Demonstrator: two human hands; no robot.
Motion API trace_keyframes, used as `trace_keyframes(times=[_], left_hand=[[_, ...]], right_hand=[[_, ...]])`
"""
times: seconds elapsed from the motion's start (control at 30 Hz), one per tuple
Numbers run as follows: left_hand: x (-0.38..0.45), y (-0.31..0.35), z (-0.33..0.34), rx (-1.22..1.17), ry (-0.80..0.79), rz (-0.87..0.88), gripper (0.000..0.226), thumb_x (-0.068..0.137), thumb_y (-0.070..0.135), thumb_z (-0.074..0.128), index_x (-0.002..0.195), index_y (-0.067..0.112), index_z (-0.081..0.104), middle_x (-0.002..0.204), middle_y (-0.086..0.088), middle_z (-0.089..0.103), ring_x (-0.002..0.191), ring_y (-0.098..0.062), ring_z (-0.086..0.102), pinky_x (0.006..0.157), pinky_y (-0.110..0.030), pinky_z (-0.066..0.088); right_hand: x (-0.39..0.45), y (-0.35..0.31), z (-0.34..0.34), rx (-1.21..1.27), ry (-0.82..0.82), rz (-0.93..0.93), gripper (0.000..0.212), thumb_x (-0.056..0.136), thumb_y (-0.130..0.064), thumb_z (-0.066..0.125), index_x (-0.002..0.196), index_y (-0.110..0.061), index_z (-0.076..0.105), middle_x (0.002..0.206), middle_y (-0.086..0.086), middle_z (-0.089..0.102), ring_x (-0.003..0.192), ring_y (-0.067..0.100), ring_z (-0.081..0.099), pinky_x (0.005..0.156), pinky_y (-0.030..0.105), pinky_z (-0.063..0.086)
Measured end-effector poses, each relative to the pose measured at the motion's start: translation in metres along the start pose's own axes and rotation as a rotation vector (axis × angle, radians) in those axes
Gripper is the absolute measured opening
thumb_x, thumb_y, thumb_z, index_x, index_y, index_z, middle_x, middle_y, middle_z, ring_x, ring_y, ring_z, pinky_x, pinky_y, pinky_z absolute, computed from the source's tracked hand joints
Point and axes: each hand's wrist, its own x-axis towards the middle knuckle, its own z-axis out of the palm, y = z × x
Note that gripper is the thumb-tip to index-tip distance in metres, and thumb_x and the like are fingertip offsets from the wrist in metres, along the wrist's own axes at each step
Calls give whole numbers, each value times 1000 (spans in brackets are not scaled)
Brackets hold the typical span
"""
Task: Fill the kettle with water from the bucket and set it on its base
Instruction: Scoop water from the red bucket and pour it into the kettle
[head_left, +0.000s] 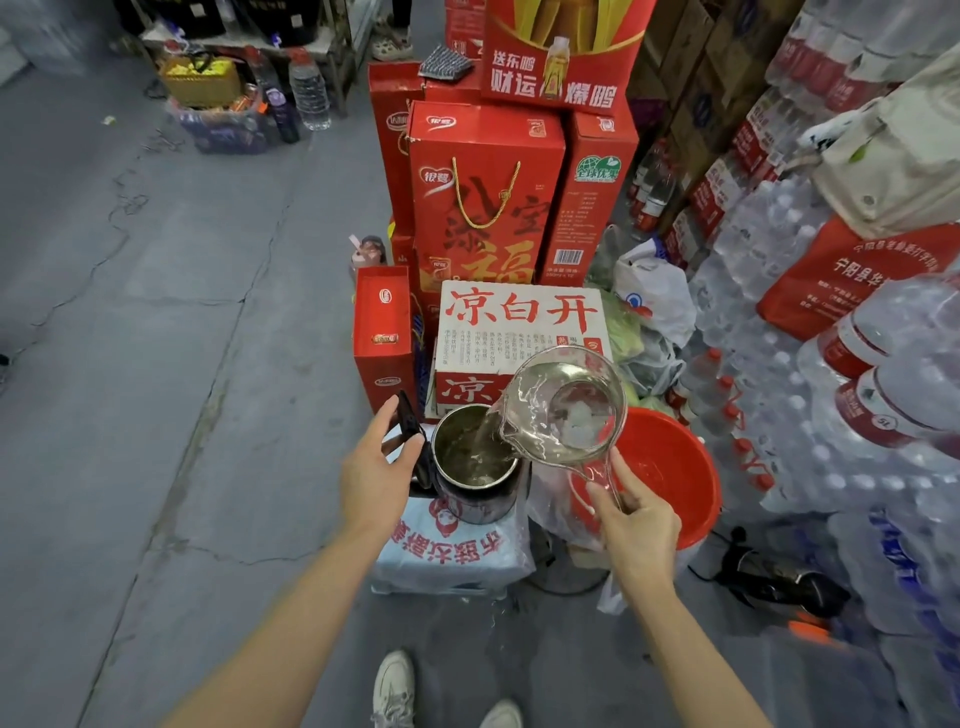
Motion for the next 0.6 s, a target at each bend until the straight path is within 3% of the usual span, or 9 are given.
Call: trace_keyframes(times=[0.1, 0.2, 0.4, 0.6], left_hand=[[1, 0, 0, 15, -4, 4, 58, 94, 30, 63, 147, 37, 42, 143, 1, 58, 127, -23, 58, 101, -46, 51], [1, 0, -1, 48, 0, 3, 59, 93, 32, 63, 148, 36, 42, 143, 1, 58, 128, -23, 57, 102, -46, 50], [0, 1, -2, 27, -4, 16, 59, 93, 29, 65, 147, 34, 44, 141, 1, 60, 126, -20, 59, 101, -43, 50], [1, 0, -5, 34, -16, 26, 58, 93, 27, 65, 147, 32, 45, 141, 1, 60, 125, -19, 60, 100, -40, 50]], right_hand=[[3, 1, 3, -79, 26, -23, 54, 85, -31, 72, 115, -68, 47, 49, -17, 56, 52, 7, 40, 60, 32, 46], [4, 0, 6, -176, 47, -57, 55, 84, -37, 70, 124, -65, 45, 62, -17, 60, 64, 10, 44, 66, 32, 48], [4, -10, 10, -362, 85, -120, 51, 86, -37, 69, 134, -47, 52, 51, -7, 56, 55, 15, 52, 61, 34, 53], [1, -14, 14, -498, 145, -314, 55, 84, -27, 75, 130, -42, 50, 48, -6, 53, 46, 14, 51, 47, 24, 35]])
